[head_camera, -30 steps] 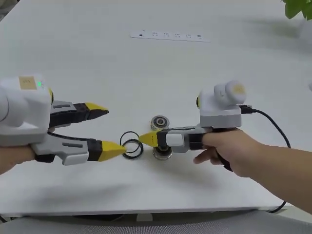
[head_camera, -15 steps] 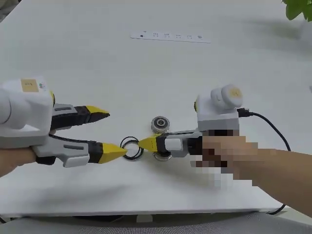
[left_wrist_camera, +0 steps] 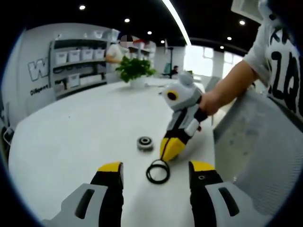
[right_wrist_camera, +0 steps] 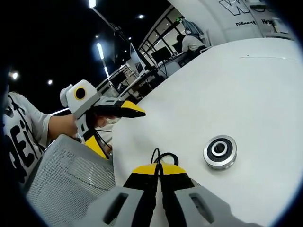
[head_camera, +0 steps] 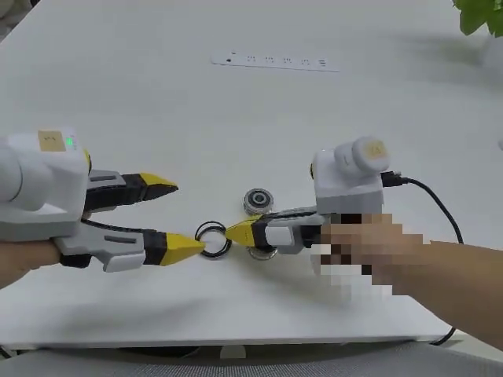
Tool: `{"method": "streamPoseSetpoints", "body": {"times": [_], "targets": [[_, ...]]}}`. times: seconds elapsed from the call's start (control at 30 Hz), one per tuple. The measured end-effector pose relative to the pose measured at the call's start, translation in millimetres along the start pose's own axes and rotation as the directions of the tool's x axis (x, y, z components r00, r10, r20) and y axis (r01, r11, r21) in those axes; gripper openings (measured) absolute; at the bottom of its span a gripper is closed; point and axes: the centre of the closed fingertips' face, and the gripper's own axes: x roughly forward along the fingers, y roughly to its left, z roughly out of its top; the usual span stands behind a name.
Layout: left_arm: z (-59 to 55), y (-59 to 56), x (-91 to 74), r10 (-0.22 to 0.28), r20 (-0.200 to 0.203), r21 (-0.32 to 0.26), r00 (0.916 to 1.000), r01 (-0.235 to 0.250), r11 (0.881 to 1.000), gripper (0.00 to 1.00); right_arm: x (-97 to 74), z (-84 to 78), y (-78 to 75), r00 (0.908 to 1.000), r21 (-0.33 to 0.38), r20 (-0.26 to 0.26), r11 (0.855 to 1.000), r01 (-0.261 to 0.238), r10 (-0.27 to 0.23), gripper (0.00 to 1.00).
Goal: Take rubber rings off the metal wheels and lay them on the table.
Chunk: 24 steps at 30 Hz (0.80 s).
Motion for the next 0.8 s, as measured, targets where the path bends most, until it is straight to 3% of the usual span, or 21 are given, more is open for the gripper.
{"method": "streamPoseSetpoints", "body": {"times": [0.2, 0.53, 0.8], "targets": [[0.2, -1.6, -1.1, 0.000, -0.004, 0.004, 1.0000, 0.000, 1.000, 0.57, -0.3, -1.2, 4.1, 0.9998, -0.048, -0.020, 0.999, 0.008, -0.009, 0.02], [0.2, 0.0, -2.7, 0.003, -0.011, 0.008, 0.9999, -0.002, 1.000, 0.56, -2.0, -0.5, 6.0, 0.9990, -0.116, -0.035, 0.993, 0.025, -0.029, 0.13], [4.7, 0.6, -1.9, -0.002, -0.006, 0.009, 1.0000, 0.002, 1.000, 0.56, -11.2, 11.1, 5.4, 0.9996, -0.137, -0.001, 0.990, 0.028, -0.028, 0.19]]}}
